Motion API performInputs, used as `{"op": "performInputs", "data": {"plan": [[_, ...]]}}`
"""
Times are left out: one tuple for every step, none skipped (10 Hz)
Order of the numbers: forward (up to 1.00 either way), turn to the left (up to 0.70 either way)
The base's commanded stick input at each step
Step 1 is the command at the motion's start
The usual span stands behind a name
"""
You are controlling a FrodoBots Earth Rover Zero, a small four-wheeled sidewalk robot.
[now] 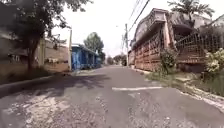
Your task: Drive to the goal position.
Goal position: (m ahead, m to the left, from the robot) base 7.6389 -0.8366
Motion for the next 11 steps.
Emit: {"op": "performInputs", "data": {"plan": [[0.7, 0.0], [0.7, 0.0], [0.7, 0.0], [0.7, 0.0], [0.7, 0.0], [0.7, 0.0], [0.7, 0.0], [0.7, 0.0], [0.7, 0.0], [0.7, 0.0], [0.7, 0.0]]}}
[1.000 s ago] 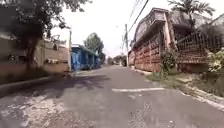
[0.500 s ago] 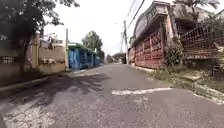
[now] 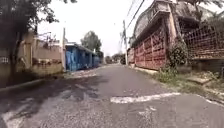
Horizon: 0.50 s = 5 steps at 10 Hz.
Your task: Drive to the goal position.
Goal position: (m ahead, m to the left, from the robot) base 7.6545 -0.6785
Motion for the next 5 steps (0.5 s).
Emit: {"op": "performInputs", "data": {"plan": [[0.7, 0.0], [0.7, 0.0], [0.7, 0.0], [0.7, 0.0], [0.7, 0.0]]}}
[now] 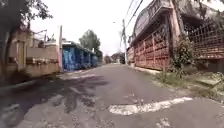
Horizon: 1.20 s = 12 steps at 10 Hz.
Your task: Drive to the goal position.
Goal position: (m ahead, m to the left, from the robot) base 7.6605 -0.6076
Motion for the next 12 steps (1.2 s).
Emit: {"op": "performInputs", "data": {"plan": [[0.7, 0.0], [0.7, 0.0], [0.7, 0.0], [0.7, 0.0], [0.7, 0.0], [0.7, 0.0], [0.7, 0.0], [0.7, 0.0], [0.7, 0.0], [0.7, 0.0], [0.7, 0.0], [0.7, 0.0]]}}
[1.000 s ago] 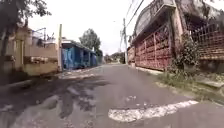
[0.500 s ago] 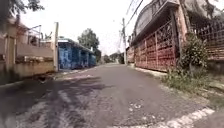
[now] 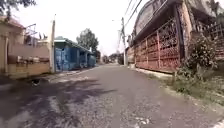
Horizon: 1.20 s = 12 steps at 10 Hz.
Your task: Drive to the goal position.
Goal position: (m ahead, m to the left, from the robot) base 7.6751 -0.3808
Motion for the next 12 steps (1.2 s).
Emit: {"op": "performInputs", "data": {"plan": [[0.7, 0.0], [0.7, 0.0], [0.7, 0.0], [0.7, 0.0], [0.7, 0.0], [0.7, 0.0], [0.7, 0.0], [0.7, 0.0], [0.7, 0.0], [0.7, 0.0], [0.7, 0.0], [0.7, 0.0]]}}
